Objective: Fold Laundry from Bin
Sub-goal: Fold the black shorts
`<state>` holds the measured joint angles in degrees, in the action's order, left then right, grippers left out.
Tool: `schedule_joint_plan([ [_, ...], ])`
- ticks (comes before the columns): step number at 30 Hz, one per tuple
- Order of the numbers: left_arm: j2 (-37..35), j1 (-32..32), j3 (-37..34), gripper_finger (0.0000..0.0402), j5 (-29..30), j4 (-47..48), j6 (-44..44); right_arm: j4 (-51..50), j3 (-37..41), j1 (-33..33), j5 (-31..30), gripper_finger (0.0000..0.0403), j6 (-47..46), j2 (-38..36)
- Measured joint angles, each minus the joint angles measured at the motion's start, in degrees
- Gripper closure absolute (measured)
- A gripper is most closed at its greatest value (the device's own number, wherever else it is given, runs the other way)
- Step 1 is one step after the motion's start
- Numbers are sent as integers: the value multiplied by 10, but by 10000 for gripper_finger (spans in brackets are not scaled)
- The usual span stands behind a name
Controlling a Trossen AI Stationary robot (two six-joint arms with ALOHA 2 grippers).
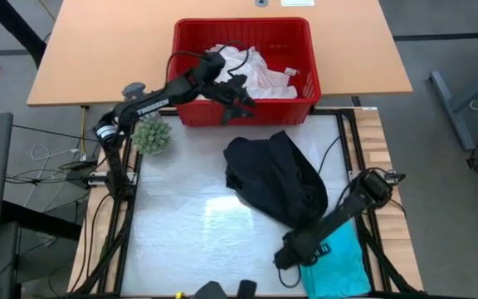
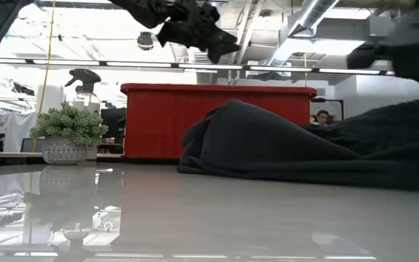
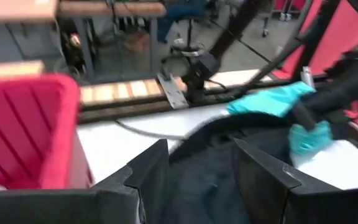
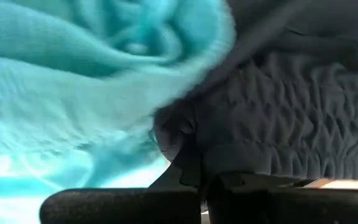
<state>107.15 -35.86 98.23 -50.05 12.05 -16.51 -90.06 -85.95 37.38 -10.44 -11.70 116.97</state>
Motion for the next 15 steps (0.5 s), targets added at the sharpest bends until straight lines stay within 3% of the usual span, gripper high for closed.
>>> schedule_joint_plan([
  [7, 52, 20, 1, 239, -23, -69, 38, 1, -3, 58, -6, 379, 75, 37],
  [15, 96, 77, 1, 239, 21, -50, -72, 35, -9, 83, -8, 379, 99, 38],
])
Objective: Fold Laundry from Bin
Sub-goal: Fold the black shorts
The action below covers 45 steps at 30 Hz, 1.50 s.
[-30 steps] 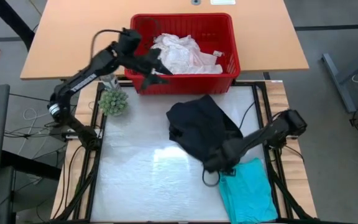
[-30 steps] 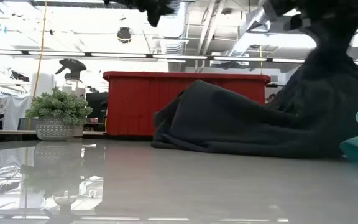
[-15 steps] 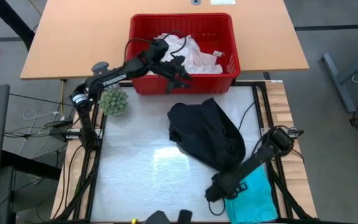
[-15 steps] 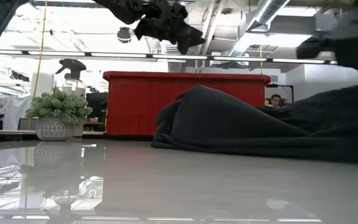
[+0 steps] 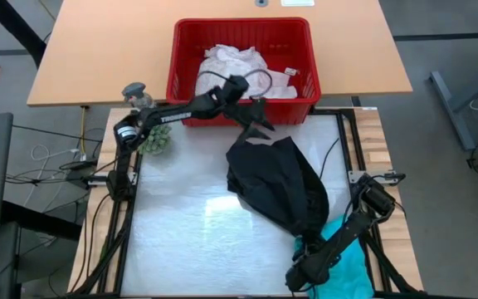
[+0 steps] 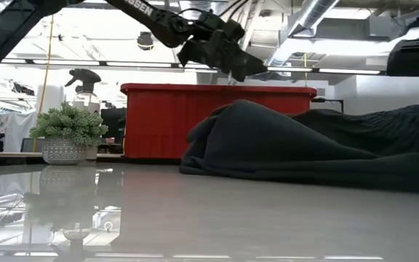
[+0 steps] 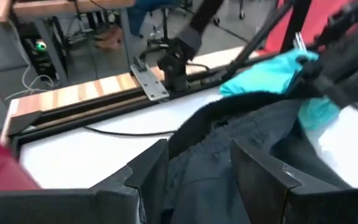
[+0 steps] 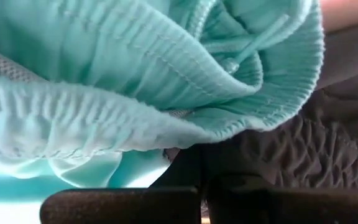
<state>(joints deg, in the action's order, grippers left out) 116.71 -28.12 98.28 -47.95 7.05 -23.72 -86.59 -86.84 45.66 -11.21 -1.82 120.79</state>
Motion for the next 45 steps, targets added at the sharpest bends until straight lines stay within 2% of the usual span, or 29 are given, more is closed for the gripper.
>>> schedule_joint_plan([
  [3, 8, 25, 0, 239, 33, 7, -13, 18, 0, 5, -2, 379, 13, 0],
  [7, 26, 54, 1, 239, 112, 77, -39, 22, 0, 5, -5, 379, -24, 0],
  [13, 31, 67, 1, 239, 131, 229, -29, 29, 0, 3, -7, 379, -57, 0],
  [19, 64, 64, 0, 239, 284, 368, -6, 33, 0, -6, -9, 379, -92, 0],
  [21, 78, 58, 0, 239, 299, 396, 2, 34, 0, -12, -12, 379, -93, 0],
  [23, 93, 50, 0, 240, 265, 436, 19, 33, 0, -17, -17, 377, -93, 0],
  [26, 110, 40, 0, 250, 165, 514, 41, 29, 0, -28, -37, 377, -88, 0],
  [28, 111, 36, -4, 264, 120, 571, 43, 27, 0, -38, -58, 376, -83, 0],
  [32, 94, 37, -9, 297, 118, 656, 48, 36, 0, -78, -92, 376, -83, 0],
  [38, 31, 22, -9, 338, 98, 709, 44, 35, 0, -154, -107, 371, -93, 0],
  [42, -53, 1, -8, 359, 75, 705, 10, 39, 0, -192, -103, 372, -168, 0],
  [45, -115, -15, -8, 374, 81, 630, -83, 57, 0, -204, -97, 371, -178, 0],
])
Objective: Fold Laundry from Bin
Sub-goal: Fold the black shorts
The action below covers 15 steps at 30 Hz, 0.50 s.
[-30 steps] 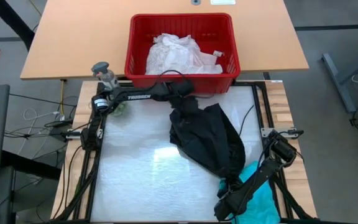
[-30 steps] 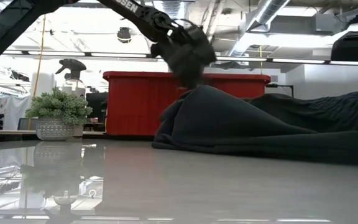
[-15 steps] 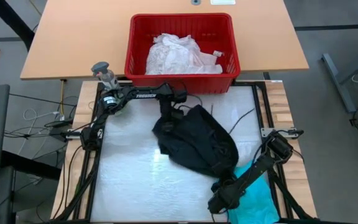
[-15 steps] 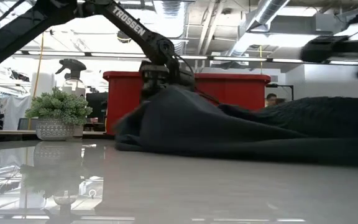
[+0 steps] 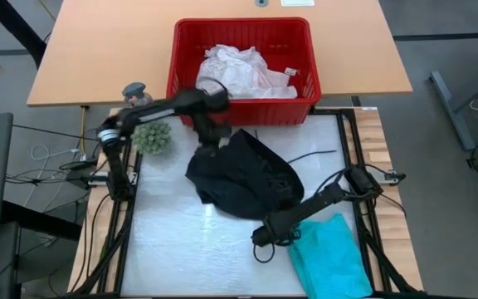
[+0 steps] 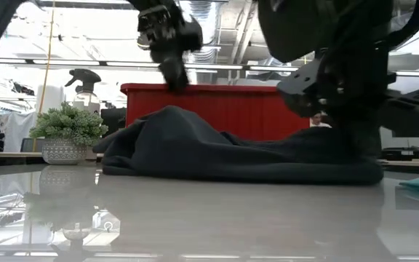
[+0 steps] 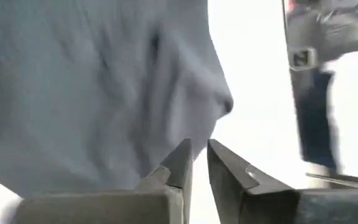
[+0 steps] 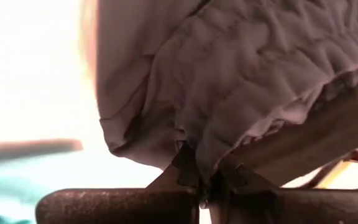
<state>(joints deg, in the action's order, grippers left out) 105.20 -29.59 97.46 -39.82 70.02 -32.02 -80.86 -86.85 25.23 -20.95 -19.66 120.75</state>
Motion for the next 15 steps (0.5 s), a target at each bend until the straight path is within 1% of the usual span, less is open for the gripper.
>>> schedule_joint_plan([
  [2, -29, -4, 0, 378, 19, -69, -65, 14, 0, -1, 1, 370, 18, 0],
  [3, -40, -4, 1, 378, 39, -101, -94, 22, 0, -1, 2, 370, 30, 0],
  [5, -49, -2, 1, 369, 80, -157, -167, 38, 0, 1, 5, 370, 48, 0],
  [7, -48, 0, 1, 353, 101, -190, -214, 50, 0, 5, 7, 370, 62, 0],
  [9, -38, 0, 1, 331, 106, -214, -242, 61, 0, 11, 13, 370, 81, 0],
  [11, -22, 0, 1, 307, 106, -220, -275, 69, 0, 19, 15, 369, 99, 0],
  [15, 36, 1, 1, 257, 119, -235, -318, 90, 0, 33, 18, 370, 129, 0],
])
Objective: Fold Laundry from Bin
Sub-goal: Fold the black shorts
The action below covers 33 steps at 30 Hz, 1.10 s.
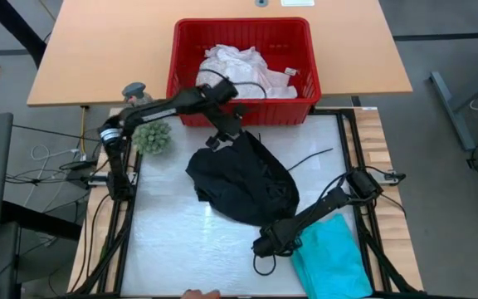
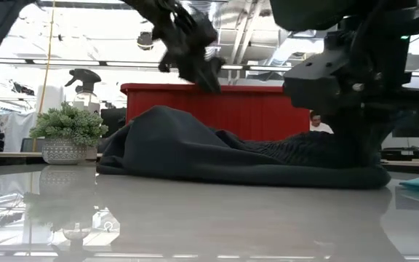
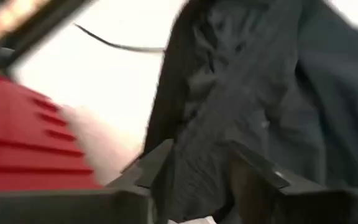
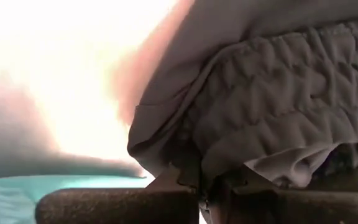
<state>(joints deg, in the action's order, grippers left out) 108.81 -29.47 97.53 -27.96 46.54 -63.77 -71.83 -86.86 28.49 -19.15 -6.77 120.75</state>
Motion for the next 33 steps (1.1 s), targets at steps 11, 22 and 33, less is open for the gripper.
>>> schedule_joint_plan([
  [11, 67, -1, 1, 209, 42, -132, -48, 69, -1, 24, 26, 370, 42, 0],
  [22, 114, 46, 12, 209, 33, -107, -46, 118, -1, 51, 27, 369, 58, -1],
  [33, 173, 89, 11, 210, 148, -99, -51, 142, -1, 71, 26, 368, 73, -1],
])
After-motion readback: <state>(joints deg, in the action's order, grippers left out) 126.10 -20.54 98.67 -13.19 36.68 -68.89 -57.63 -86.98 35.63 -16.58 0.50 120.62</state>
